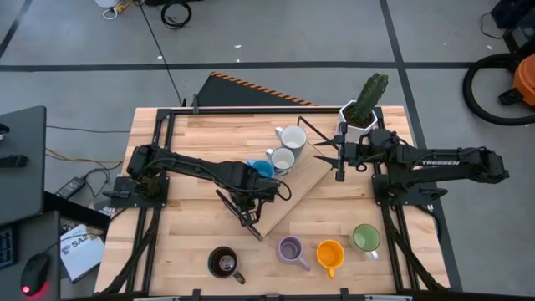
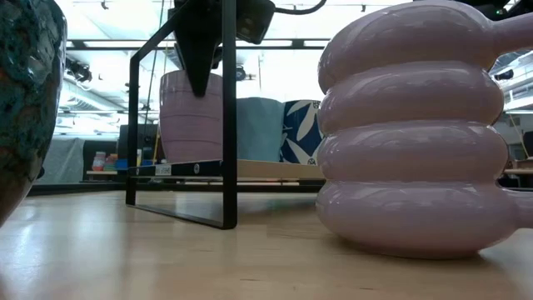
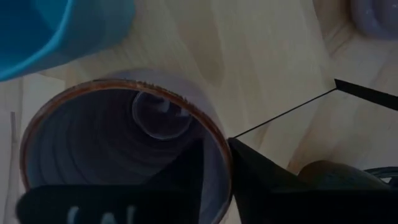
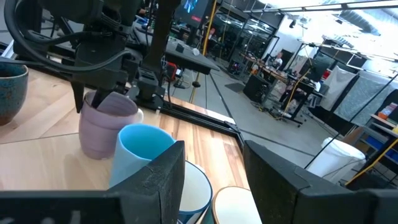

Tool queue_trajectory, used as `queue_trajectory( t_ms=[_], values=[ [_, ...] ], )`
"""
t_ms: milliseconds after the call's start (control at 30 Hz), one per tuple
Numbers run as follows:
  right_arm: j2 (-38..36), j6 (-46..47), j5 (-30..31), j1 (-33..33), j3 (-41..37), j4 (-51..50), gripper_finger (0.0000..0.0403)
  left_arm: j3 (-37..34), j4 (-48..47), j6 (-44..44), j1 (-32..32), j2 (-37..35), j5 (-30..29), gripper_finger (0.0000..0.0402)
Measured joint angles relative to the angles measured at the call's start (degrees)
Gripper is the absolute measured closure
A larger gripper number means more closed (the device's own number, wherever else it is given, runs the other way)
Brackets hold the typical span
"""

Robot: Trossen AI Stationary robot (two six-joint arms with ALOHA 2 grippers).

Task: Place coffee mugs
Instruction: Put the top purple mug on the shelf, then put the green mug on the shelf aligned with the middle green mug

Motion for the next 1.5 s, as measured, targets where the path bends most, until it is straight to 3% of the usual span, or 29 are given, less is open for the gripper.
queue_trajectory(
  t_ms=[333, 533, 700, 900, 1167, 1500],
  values=[
    [0.0, 0.13, 0.0, 0.0, 0.0, -0.02, 0.0234, 0.35, 0.15, -1.53, 0.0, 0.0, -0.13, 0.0262],
    [0.0, 0.09, 0.0, 0.0, 0.0, -0.02, 0.0234, 3.59, -0.95, -1.84, 0.0, -0.02, 1.34, 0.022],
    [0.0, 0.35, -0.81, 0.0, 0.0, -0.07, 0.0234, 8.22, -4.73, -0.81, 0.02, -0.02, 0.92, 0.0211],
    [0.0, 1.51, -0.74, 0.01, 0.0, 0.26, 0.0234, 9.53, -5.33, 7.79, -0.82, -3.34, -7.96, 0.0223],
    [0.02, 10.83, 4.9, 0.0, 2.59, -0.32, 0.0234, 9.55, -0.28, 24.76, -0.35, -9.47, -20.06, 0.0238],
    [0.02, 21.02, 14.86, 0.19, 9.57, -13.76, 0.0234, 9.53, 2.6, 34.88, 2.16, -11.21, -20.2, 0.024]
  ],
)
